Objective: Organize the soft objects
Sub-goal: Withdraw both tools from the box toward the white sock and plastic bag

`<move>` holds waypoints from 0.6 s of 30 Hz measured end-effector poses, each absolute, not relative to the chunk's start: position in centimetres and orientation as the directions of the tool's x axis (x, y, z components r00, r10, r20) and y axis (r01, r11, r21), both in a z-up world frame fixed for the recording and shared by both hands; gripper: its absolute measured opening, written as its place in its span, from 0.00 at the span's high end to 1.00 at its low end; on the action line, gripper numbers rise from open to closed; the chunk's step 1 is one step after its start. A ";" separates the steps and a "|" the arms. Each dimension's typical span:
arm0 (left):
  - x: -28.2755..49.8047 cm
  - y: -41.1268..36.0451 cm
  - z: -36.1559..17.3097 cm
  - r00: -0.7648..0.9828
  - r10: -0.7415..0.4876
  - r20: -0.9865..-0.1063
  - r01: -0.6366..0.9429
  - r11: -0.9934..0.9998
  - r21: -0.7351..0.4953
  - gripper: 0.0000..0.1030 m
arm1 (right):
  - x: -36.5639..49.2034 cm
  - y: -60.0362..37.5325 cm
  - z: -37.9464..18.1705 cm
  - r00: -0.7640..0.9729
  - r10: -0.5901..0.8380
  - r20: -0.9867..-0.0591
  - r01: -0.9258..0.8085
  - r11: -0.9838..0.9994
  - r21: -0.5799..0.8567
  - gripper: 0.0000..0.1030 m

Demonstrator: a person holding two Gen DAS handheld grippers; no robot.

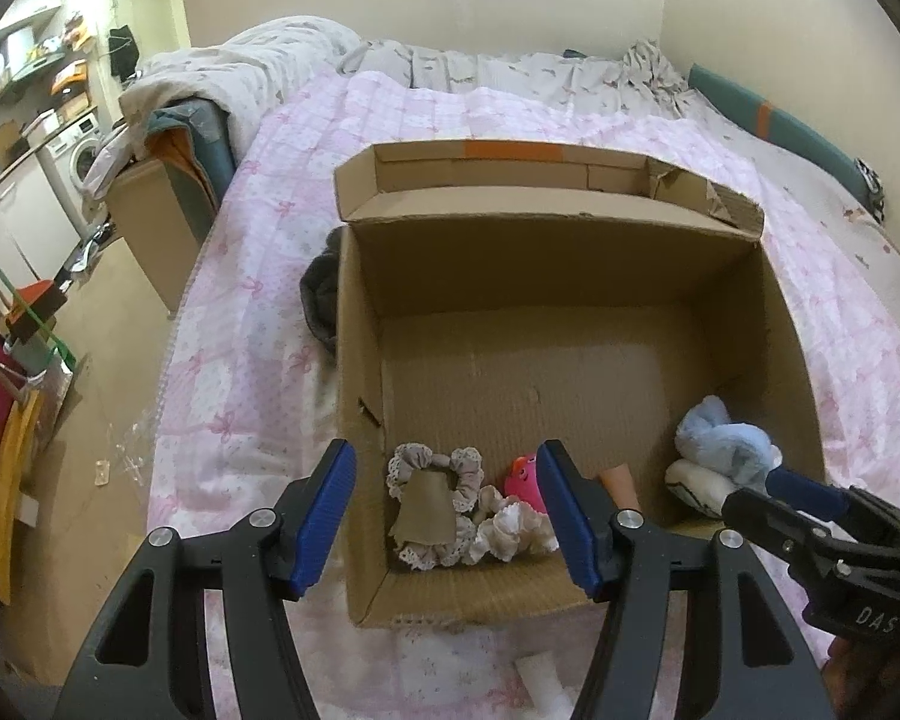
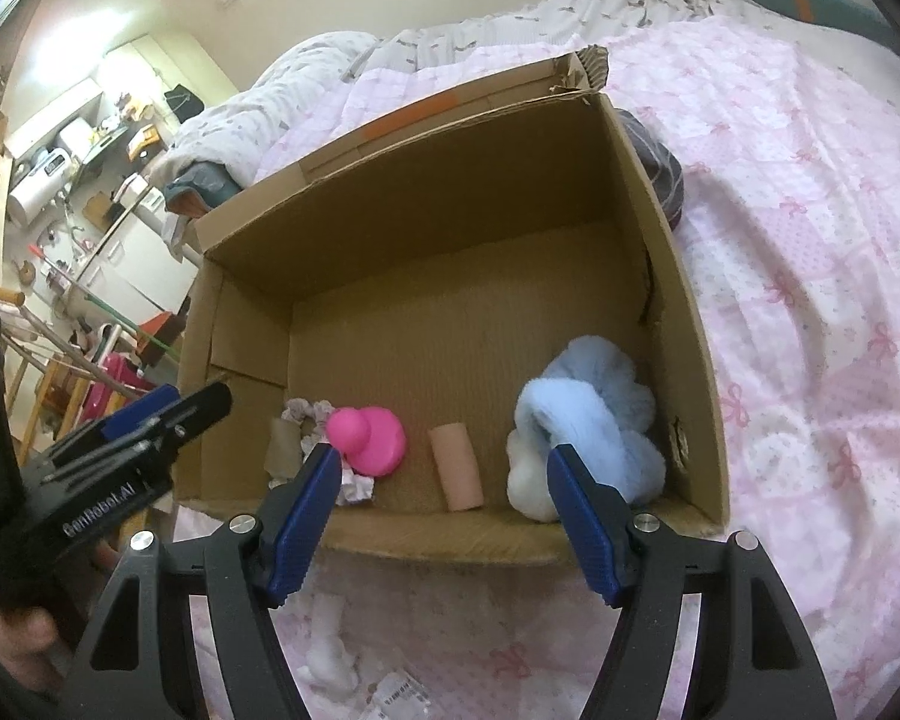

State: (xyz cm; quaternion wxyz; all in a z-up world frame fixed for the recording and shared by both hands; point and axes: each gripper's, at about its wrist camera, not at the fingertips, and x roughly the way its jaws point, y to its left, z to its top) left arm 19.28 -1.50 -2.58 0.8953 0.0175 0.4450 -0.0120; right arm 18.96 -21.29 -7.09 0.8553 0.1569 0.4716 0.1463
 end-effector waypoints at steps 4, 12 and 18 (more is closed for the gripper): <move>18.3 -0.5 -2.3 0.596 -0.006 -0.803 0.006 1.000 -0.002 0.43 | 18.1 -21.3 -6.6 0.513 0.389 -0.765 -0.108 0.914 0.392 0.27; 16.1 1.5 -1.7 0.583 0.019 -0.813 -0.028 1.000 0.003 0.43 | 16.3 -22.7 -6.3 0.512 0.437 -0.739 -0.084 0.882 0.464 0.27; 13.6 2.4 -2.2 0.548 0.031 -0.836 -0.067 0.998 -0.007 0.42 | 14.7 -22.2 -6.6 0.481 0.451 -0.751 -0.079 0.876 0.476 0.27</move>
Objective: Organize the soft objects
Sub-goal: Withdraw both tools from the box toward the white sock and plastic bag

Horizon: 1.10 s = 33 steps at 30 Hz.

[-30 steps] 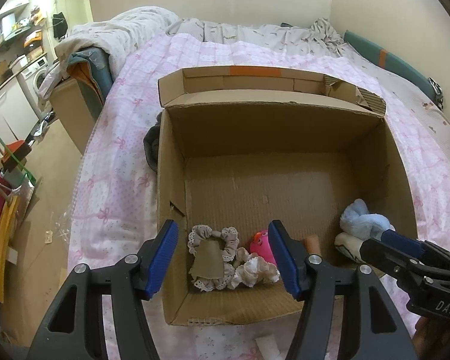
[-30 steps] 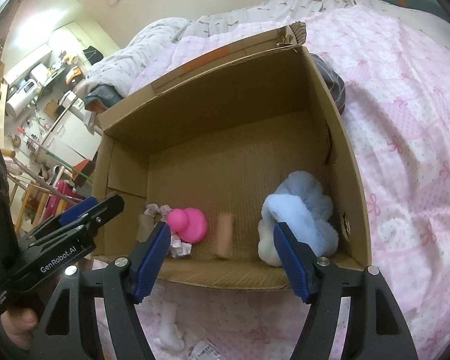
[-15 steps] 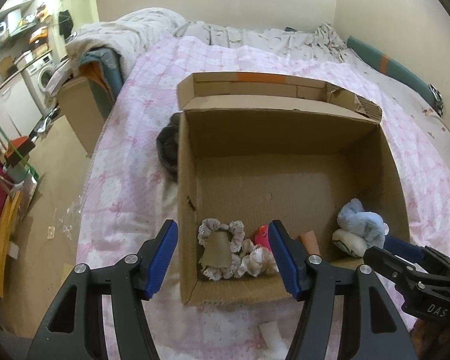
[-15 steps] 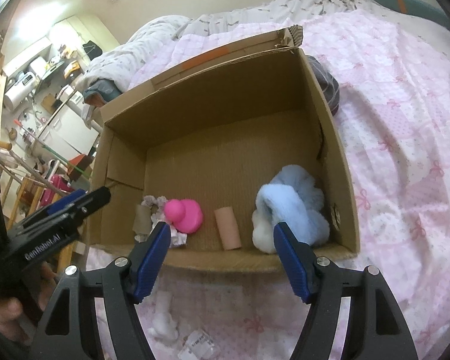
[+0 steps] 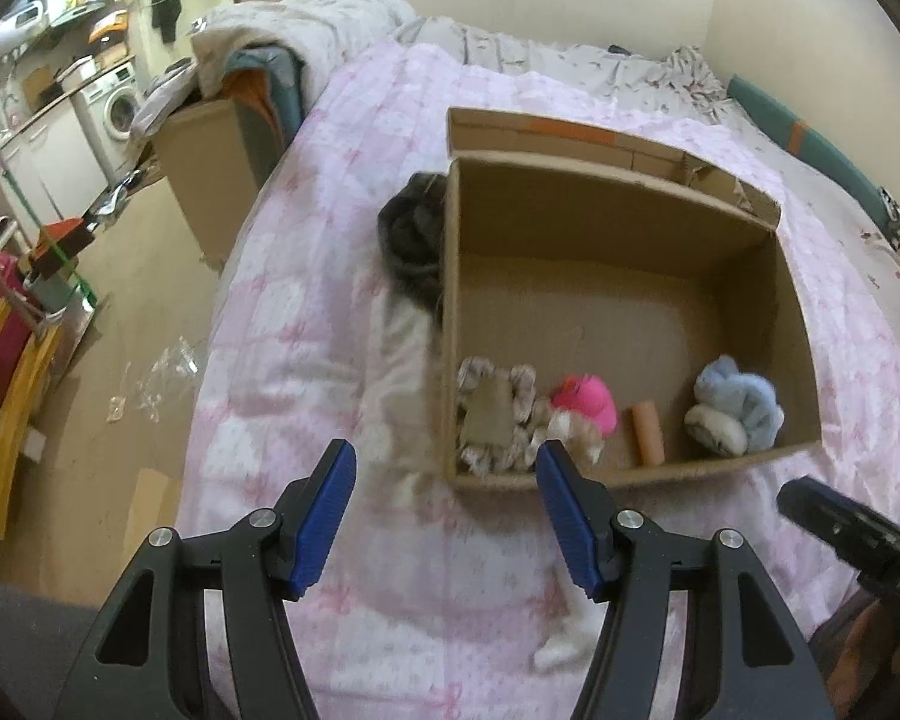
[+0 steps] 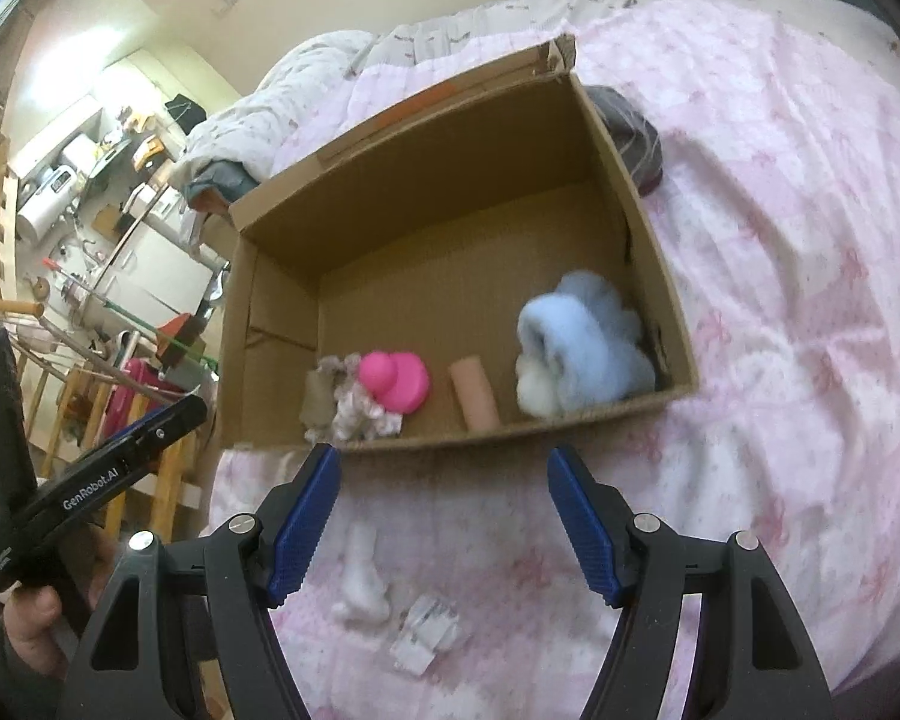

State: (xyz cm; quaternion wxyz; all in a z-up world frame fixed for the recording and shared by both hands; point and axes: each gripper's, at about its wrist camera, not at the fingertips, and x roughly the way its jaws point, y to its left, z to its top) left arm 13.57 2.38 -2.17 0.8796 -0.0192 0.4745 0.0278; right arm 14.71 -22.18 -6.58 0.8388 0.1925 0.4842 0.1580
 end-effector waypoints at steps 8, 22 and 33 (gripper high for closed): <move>10.2 3.4 -2.7 0.522 0.039 -0.852 -0.099 0.995 -0.015 0.42 | 13.1 -21.0 -7.4 0.433 0.461 -0.775 -0.086 0.877 0.473 0.27; 10.8 4.1 -6.2 0.404 0.007 -0.915 -0.164 0.984 -0.065 0.42 | 12.8 -15.1 -13.8 0.122 0.349 -0.929 -0.212 0.924 0.319 0.29; 11.3 1.5 -8.3 0.357 -0.007 -0.934 -0.085 0.996 -0.040 0.42 | 12.6 -13.0 -14.7 0.106 0.318 -0.942 -0.300 0.914 0.275 0.70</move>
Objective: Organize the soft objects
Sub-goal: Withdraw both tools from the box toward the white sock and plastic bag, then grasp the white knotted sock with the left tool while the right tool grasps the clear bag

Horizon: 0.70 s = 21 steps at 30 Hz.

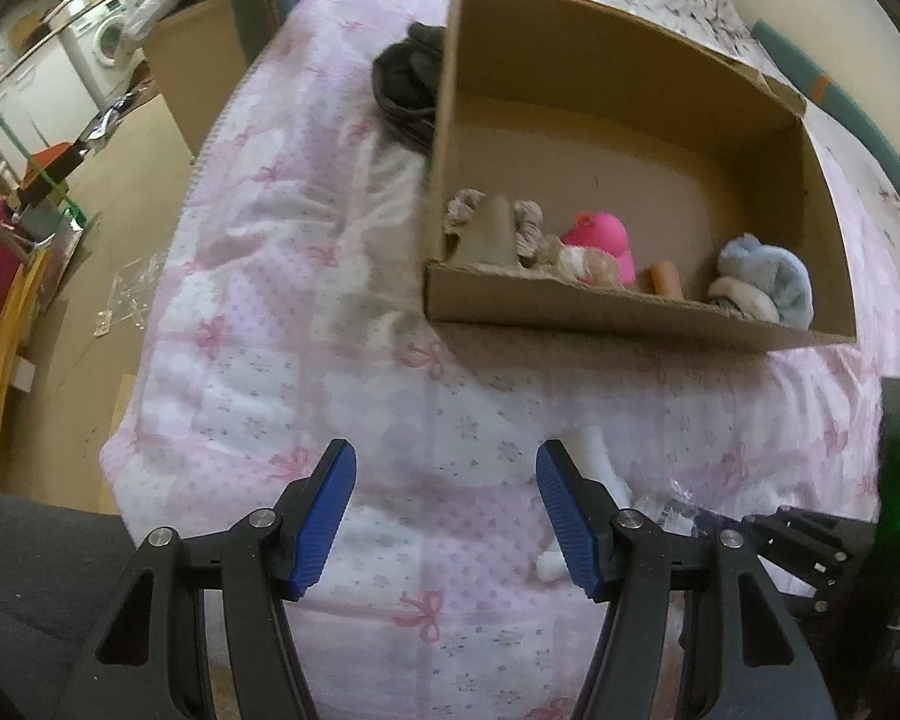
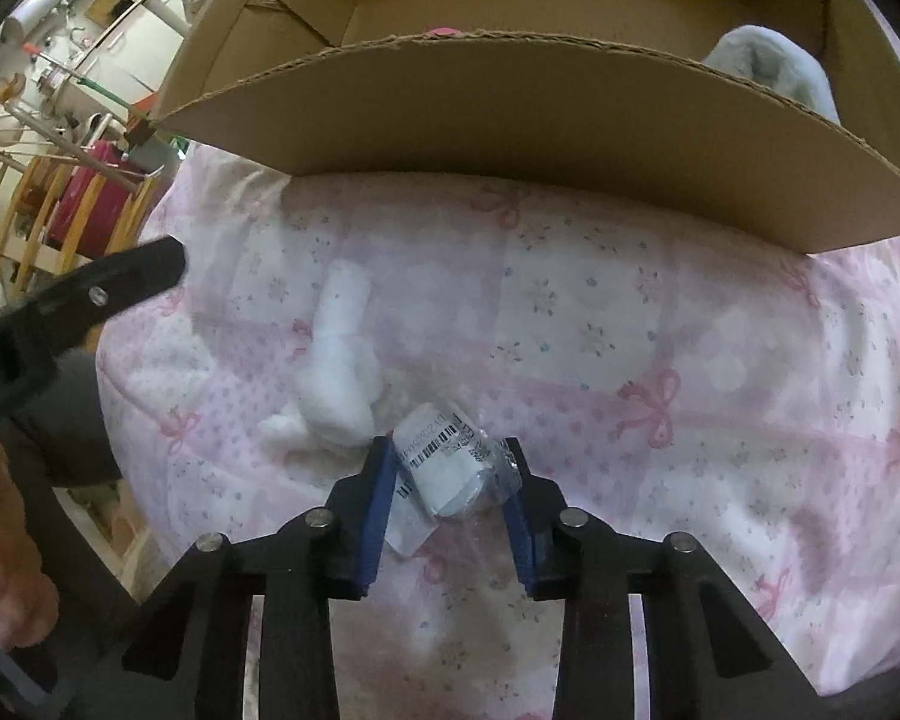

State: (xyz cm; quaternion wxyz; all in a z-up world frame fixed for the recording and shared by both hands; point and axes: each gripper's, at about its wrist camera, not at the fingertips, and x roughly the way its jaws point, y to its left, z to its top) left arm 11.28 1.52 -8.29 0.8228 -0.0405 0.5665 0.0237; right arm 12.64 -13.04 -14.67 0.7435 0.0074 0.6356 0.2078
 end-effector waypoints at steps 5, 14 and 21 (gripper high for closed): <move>11.5 0.8 -9.0 0.338 -0.030 -0.941 -0.066 0.996 -0.055 0.43 | 12.8 -14.2 -13.3 0.160 0.349 -0.923 -0.277 0.914 0.297 0.73; 11.9 -2.4 -11.6 0.252 -0.134 -0.958 0.023 0.991 -0.133 0.42 | 13.5 -18.8 -11.9 0.267 0.333 -0.904 -0.087 0.943 0.322 0.73; 12.0 -4.0 -12.6 0.227 -0.191 -0.955 0.067 0.981 -0.181 0.42 | 13.5 -19.6 -11.2 0.273 0.335 -0.902 -0.070 0.942 0.328 0.73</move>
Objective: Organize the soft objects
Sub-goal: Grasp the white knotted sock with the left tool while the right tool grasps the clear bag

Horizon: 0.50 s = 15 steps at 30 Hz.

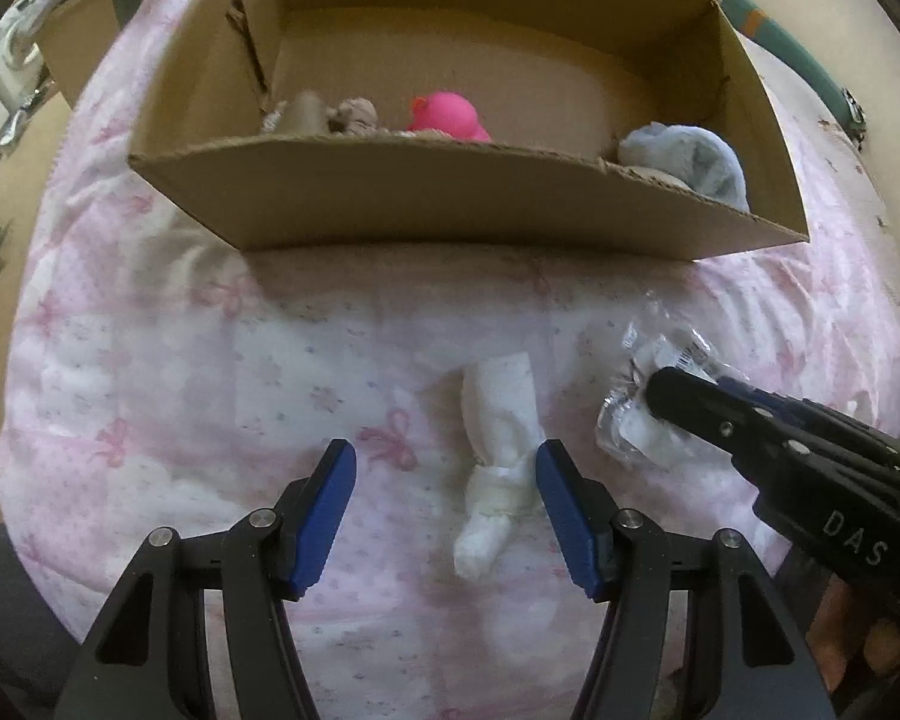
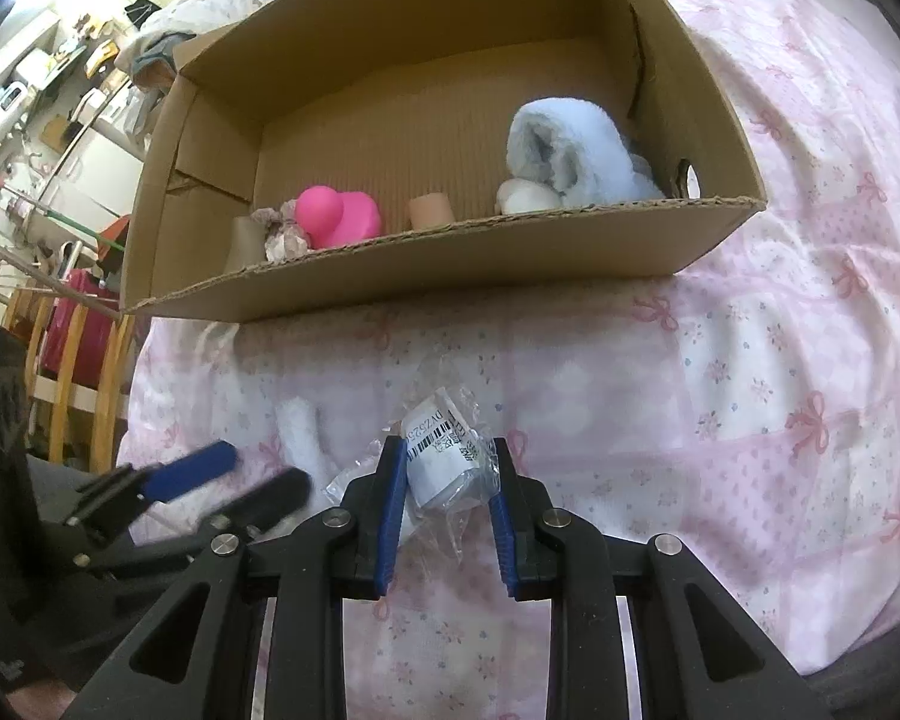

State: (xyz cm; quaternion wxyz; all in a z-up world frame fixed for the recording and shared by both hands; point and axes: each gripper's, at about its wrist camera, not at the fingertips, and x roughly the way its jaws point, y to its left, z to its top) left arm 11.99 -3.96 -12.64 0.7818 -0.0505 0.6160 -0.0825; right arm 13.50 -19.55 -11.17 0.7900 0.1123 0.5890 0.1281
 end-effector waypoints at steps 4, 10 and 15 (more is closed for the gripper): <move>12.1 -4.5 -13.3 0.194 -0.224 -0.955 0.067 0.974 -0.215 0.42 | 13.6 -19.5 -11.4 0.280 0.332 -0.901 -0.057 0.942 0.330 0.73; 12.0 -5.3 -13.9 0.161 -0.245 -0.956 0.081 0.969 -0.234 0.42 | 13.5 -20.3 -11.2 0.308 0.331 -0.892 -0.023 0.940 0.341 0.73; 12.1 -7.0 -14.8 0.149 -0.216 -0.965 0.117 0.973 -0.200 0.43 | 13.3 -21.3 -10.7 0.333 0.340 -0.879 0.012 0.931 0.365 0.73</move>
